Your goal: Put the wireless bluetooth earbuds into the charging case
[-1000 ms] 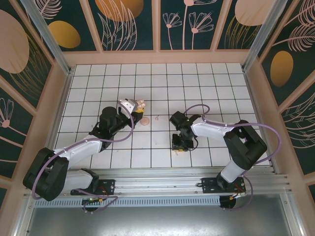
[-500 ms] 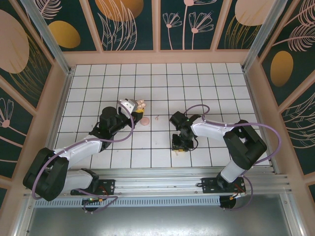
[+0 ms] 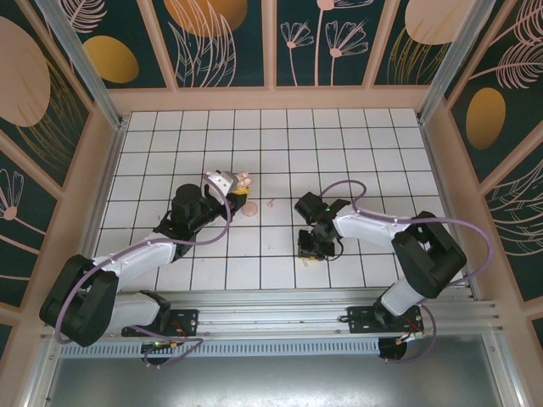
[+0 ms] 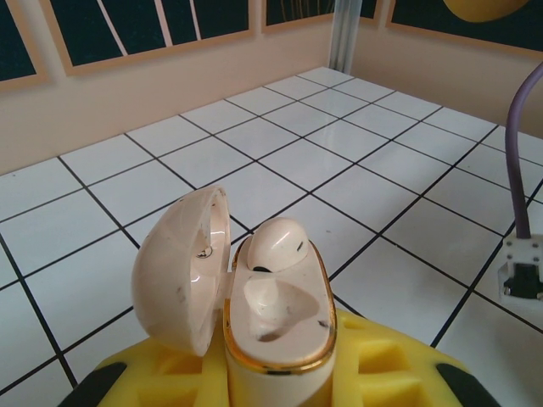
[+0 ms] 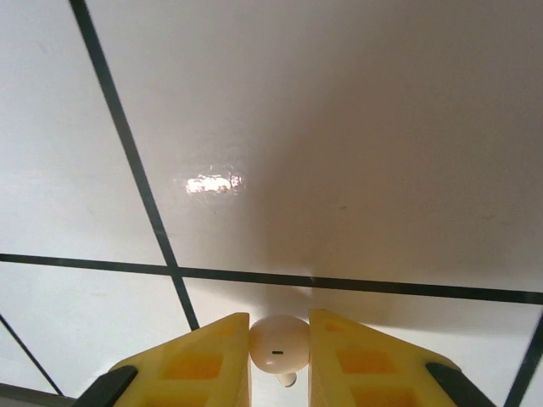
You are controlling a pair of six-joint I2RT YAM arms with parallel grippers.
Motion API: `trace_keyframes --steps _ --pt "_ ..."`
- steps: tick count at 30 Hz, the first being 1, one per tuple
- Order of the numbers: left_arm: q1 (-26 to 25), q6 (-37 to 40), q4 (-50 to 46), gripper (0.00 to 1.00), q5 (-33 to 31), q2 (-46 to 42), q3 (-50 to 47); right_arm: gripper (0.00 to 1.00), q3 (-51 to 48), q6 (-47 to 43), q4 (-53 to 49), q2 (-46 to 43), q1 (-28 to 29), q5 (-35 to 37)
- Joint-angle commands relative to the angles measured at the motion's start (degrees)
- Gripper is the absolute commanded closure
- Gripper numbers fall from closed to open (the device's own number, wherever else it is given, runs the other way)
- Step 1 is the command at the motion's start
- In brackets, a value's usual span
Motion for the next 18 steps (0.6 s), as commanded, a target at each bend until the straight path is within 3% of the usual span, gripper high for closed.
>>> trace_keyframes --steps 1,6,11,18 --pt "-0.14 -1.15 4.09 0.82 3.16 0.54 0.08 0.80 -1.35 2.85 5.47 -5.69 -0.14 4.63" --pt "-0.16 -3.29 10.22 0.83 8.16 3.49 -0.65 0.81 -3.05 1.11 17.53 -14.60 -0.19 11.35" --pt "-0.21 -2.43 15.87 0.83 14.34 5.59 -0.90 0.81 -5.48 -5.14 32.85 -22.52 -0.26 13.58" --pt "-0.22 -0.84 24.18 0.82 21.78 8.39 -1.77 0.81 -6.17 -12.62 49.26 -24.99 0.27 9.30"
